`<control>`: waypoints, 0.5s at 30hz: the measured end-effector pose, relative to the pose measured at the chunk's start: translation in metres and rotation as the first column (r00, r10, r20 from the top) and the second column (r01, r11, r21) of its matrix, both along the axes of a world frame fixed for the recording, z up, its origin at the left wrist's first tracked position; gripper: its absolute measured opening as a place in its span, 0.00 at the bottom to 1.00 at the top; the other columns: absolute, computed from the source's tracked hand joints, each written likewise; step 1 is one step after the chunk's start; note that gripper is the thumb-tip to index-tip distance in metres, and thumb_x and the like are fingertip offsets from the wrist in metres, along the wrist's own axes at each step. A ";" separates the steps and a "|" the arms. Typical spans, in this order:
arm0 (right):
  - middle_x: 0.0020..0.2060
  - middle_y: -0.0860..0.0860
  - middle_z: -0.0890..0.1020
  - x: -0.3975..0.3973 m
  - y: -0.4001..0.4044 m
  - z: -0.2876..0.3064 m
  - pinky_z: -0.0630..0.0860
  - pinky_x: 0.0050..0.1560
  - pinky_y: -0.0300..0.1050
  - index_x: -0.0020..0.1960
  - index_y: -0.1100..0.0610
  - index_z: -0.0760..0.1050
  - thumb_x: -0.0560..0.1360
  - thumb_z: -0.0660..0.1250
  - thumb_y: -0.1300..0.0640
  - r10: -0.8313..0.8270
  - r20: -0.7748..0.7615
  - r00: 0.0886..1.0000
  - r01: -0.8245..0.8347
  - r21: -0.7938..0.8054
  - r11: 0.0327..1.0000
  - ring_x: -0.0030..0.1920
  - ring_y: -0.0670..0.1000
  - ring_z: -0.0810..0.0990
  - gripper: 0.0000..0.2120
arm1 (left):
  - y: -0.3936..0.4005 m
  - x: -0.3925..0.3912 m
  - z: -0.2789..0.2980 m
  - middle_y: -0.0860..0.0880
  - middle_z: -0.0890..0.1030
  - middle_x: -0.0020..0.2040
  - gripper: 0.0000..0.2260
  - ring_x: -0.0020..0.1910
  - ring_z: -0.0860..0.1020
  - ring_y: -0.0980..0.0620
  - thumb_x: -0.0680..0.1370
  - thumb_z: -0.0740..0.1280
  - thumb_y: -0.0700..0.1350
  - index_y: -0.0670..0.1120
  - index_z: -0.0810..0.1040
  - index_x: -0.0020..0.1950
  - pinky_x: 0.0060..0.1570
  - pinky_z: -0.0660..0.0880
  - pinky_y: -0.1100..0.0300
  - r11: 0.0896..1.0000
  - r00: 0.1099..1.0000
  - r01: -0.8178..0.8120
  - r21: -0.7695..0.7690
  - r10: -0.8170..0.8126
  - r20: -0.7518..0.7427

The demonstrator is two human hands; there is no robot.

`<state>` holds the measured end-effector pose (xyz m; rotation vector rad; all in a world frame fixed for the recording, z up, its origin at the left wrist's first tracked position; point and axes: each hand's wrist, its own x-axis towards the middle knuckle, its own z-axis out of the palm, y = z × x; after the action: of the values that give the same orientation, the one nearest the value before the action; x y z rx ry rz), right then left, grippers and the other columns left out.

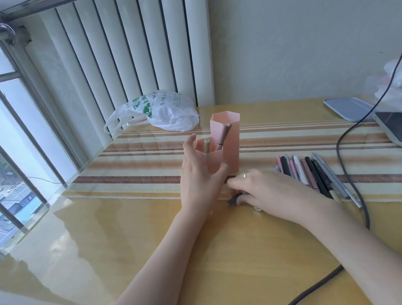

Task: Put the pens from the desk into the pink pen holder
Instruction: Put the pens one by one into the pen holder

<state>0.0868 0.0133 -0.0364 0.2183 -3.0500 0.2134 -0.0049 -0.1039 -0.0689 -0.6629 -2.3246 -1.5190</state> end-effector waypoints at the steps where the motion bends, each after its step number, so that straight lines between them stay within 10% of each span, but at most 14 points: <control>1: 0.33 0.41 0.67 0.000 0.000 -0.002 0.67 0.33 0.39 0.49 0.51 0.66 0.81 0.61 0.54 0.008 -0.066 0.998 -0.009 -0.020 1.000 0.34 0.42 0.70 0.04 | 0.000 0.000 0.000 0.45 0.74 0.61 0.33 0.58 0.73 0.44 0.70 0.71 0.46 0.48 0.58 0.70 0.50 0.72 0.52 1.000 1.000 0.004 -0.001 -0.004 0.000; 4: 0.36 0.47 0.77 -0.002 0.003 -0.004 0.69 0.28 0.40 0.53 0.51 0.65 0.80 0.55 0.50 -0.043 -0.448 0.893 -0.002 -0.100 0.995 0.33 0.50 0.76 0.06 | -0.001 -0.001 0.000 0.46 0.73 0.64 0.34 0.60 0.72 0.45 0.70 0.72 0.45 0.48 0.58 0.71 0.53 0.71 0.53 1.000 1.000 0.020 0.009 -0.020 -0.002; 7: 0.42 0.53 0.83 -0.002 0.002 0.005 0.74 0.27 0.43 0.55 0.52 0.66 0.81 0.56 0.53 -0.221 -0.779 0.587 -0.118 -0.353 0.928 0.34 0.52 0.82 0.04 | -0.001 0.000 0.001 0.47 0.74 0.63 0.32 0.59 0.73 0.46 0.69 0.70 0.45 0.49 0.59 0.70 0.51 0.72 0.54 1.000 1.000 0.013 0.025 -0.013 -0.003; 11: 0.49 0.55 0.82 0.012 -0.003 0.026 0.83 0.35 0.50 0.61 0.55 0.57 0.82 0.56 0.66 -0.459 -0.793 0.399 -0.457 -0.607 0.651 0.44 0.52 0.86 0.12 | 0.000 0.003 0.002 0.50 0.73 0.63 0.33 0.63 0.70 0.54 0.70 0.71 0.45 0.49 0.59 0.70 0.47 0.64 0.67 0.997 0.997 0.077 0.000 -0.077 -0.019; 15: 0.52 0.28 0.78 0.017 -0.009 0.035 0.84 0.41 0.49 0.58 0.59 0.55 0.81 0.53 0.72 -0.499 -0.807 0.315 -0.499 -0.588 0.636 0.48 0.42 0.84 0.12 | 0.001 0.009 0.003 0.54 0.72 0.61 0.33 0.59 0.69 0.61 0.70 0.72 0.47 0.51 0.59 0.69 0.49 0.64 0.65 0.987 0.987 0.154 -0.039 -0.155 -0.039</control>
<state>0.1034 0.0046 -0.0011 0.1678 -1.4458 0.9825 0.0038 -0.1033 -0.0662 -0.8943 -2.3214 -1.5142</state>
